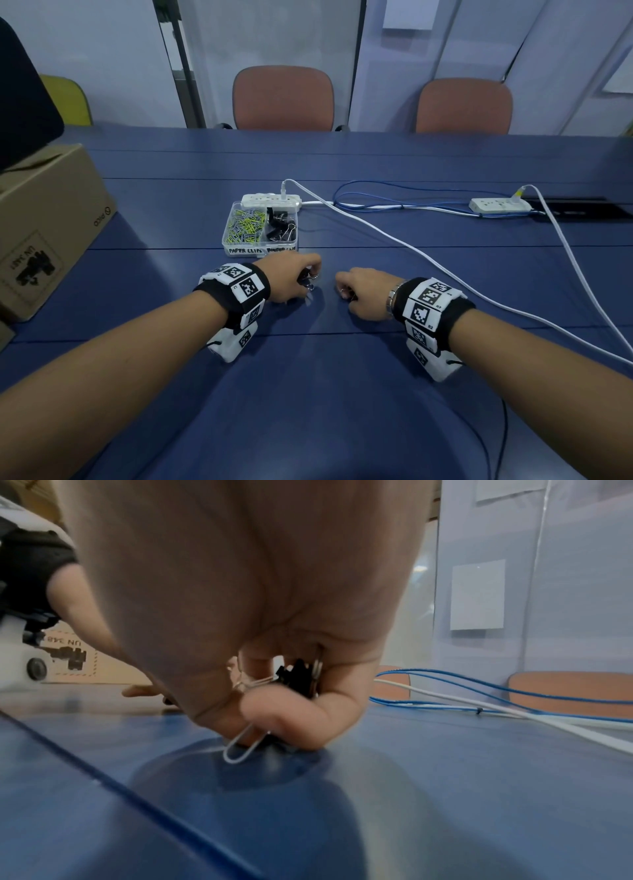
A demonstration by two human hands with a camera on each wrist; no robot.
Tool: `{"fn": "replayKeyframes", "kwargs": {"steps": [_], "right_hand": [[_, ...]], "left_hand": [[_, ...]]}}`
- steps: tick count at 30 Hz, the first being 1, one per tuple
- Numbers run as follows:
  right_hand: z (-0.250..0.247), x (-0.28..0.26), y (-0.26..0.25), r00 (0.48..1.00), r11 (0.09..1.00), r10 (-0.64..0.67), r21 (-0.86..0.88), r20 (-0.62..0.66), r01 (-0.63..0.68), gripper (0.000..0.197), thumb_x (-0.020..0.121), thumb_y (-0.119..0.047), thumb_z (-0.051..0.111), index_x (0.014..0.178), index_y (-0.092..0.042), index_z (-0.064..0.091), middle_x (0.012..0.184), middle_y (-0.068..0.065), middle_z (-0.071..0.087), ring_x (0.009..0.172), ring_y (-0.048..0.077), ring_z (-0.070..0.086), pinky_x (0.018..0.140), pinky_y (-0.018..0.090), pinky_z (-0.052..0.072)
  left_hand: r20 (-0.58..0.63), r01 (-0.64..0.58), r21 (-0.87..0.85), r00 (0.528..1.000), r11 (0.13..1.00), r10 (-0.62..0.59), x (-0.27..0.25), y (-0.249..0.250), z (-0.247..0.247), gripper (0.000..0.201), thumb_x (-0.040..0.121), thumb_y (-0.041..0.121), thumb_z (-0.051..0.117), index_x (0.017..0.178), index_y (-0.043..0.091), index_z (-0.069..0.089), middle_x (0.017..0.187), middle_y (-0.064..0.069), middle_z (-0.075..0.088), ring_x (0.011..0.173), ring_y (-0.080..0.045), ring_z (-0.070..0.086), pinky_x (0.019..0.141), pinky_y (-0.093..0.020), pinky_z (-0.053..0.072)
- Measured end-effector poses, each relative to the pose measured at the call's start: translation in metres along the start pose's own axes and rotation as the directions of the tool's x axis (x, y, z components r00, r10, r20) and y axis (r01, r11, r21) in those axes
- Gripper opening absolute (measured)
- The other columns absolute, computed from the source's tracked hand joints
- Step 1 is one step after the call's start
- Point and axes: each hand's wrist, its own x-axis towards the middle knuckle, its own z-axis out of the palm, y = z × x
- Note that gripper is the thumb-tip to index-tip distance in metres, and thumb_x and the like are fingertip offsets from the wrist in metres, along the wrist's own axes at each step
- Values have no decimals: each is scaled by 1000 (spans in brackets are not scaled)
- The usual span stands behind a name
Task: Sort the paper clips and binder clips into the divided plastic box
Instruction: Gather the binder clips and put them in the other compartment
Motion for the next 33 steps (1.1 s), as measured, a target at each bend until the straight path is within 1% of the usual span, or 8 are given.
{"fn": "replayKeyframes", "kwargs": {"steps": [12, 14, 17, 19, 24, 27, 29, 33], "right_hand": [[2, 3, 8, 994, 997, -73, 28, -81, 76, 24, 88, -21, 55, 112, -20, 52, 106, 2, 52, 95, 26, 53, 74, 31, 41], [1, 2, 11, 993, 995, -61, 78, -98, 68, 22, 87, -23, 57, 108, -21, 54, 100, -2, 52, 89, 24, 56, 69, 32, 45], [-3, 2, 14, 995, 953, 25, 303, -98, 6, 14, 85, -21, 57, 99, -24, 59, 94, -2, 58, 55, 24, 64, 42, 30, 50], [-4, 1, 17, 992, 906, 64, 423, -105, -14, 14, 85, -17, 57, 97, -23, 62, 91, -2, 63, 40, 22, 61, 39, 29, 48], [-6, 10, 27, 986, 708, 120, 706, -115, -4, 11, 88, -8, 56, 96, -12, 64, 79, 12, 61, 41, 17, 53, 40, 32, 51], [-8, 17, 30, 983, 541, 146, 841, -112, 15, 11, 91, -4, 53, 96, -7, 63, 69, 13, 51, 43, 21, 49, 40, 30, 50], [-12, 23, 29, 979, 408, 168, 912, -115, 37, 12, 90, 0, 53, 95, -4, 63, 77, 15, 50, 49, 22, 47, 39, 29, 49], [-33, 38, 19, 976, 232, 180, 970, -119, 76, 18, 90, 6, 50, 101, -2, 62, 73, 10, 50, 50, 17, 43, 38, 26, 47]], "left_hand": [[-11, -15, -70, 1000, 997, 14, 1, -6, 1, 39, 77, 23, 74, 109, 19, 52, 94, -5, 65, 83, -26, 57, 66, -30, 40], [-14, -16, -95, 1000, 995, 15, 1, -7, 0, 39, 76, 22, 75, 108, 19, 52, 94, -6, 65, 83, -27, 57, 67, -32, 45], [-18, -13, -103, 1000, 995, 11, 3, -11, 0, 40, 74, 22, 75, 106, 20, 52, 91, -3, 62, 81, -27, 56, 69, -35, 49], [-39, -28, -110, 999, 994, 23, 2, -12, 0, 38, 74, 21, 74, 105, 21, 52, 88, -2, 59, 78, -26, 54, 67, -35, 48], [-128, -50, -109, 991, 993, 36, 8, -18, -11, 34, 76, 24, 73, 87, 38, 45, 76, 12, 53, 73, -18, 53, 64, -27, 41], [-250, -56, -191, 968, 980, 7, 16, -26, -30, 30, 74, 17, 69, 90, 33, 50, 81, 7, 60, 78, -23, 56, 67, -29, 43], [-325, 21, -253, 940, 967, -106, 25, -35, -41, 27, 78, 13, 66, 101, 21, 54, 90, 0, 63, 87, -26, 59, 74, -33, 43], [-346, 216, -194, 898, 957, -273, 49, -56, -44, 30, 80, 18, 66, 106, 20, 53, 101, -4, 67, 96, -29, 61, 78, -36, 44]]}}
